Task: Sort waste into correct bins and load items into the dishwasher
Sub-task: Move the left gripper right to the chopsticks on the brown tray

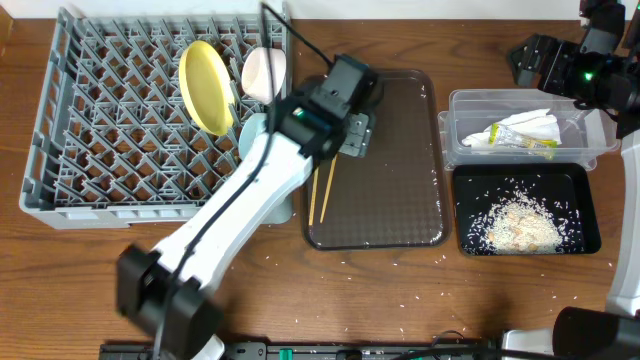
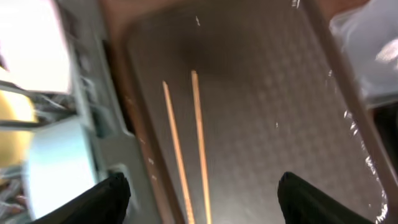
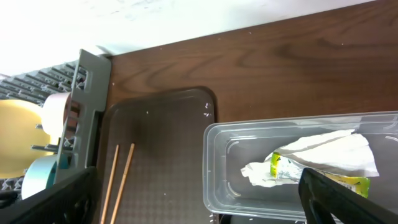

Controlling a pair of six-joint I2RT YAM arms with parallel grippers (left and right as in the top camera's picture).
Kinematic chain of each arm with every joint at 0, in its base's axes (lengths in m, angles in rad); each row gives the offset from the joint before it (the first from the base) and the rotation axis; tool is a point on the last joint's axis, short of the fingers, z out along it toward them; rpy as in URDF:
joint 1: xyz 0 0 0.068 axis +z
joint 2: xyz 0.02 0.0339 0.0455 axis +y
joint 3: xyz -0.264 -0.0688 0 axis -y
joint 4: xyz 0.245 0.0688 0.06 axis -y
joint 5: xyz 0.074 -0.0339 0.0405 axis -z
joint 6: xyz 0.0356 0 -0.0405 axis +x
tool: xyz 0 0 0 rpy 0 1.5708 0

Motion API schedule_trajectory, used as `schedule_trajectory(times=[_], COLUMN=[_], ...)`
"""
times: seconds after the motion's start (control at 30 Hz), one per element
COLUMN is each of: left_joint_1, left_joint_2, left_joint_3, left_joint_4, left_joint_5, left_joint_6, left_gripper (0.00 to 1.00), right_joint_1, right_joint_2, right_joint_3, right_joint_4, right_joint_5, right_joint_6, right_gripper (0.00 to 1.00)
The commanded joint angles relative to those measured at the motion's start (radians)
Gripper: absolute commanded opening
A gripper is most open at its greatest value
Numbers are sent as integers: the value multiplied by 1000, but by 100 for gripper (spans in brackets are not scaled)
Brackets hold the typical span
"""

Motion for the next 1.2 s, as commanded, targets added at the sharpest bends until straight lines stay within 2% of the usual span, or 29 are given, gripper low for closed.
schedule_trajectory(times=[0.0,0.87,1.17], left_joint_1=[1,2,5], left_joint_2=[76,420,440], left_joint_3=[35,35,32], left_joint_4=[-27,-46,-38], left_joint_5=[71,98,221], left_joint_6=[-42,-95,-94], left_gripper=[77,76,70], right_joint_1=[-6,-6,-6], right_joint_2=[-6,-6,-6], right_joint_3=[1,1,1], right_joint_4=[-2,-2,-2], right_joint_5=[-4,-4,-4], right_joint_6=[11,11,11], right_gripper=[99,99,99])
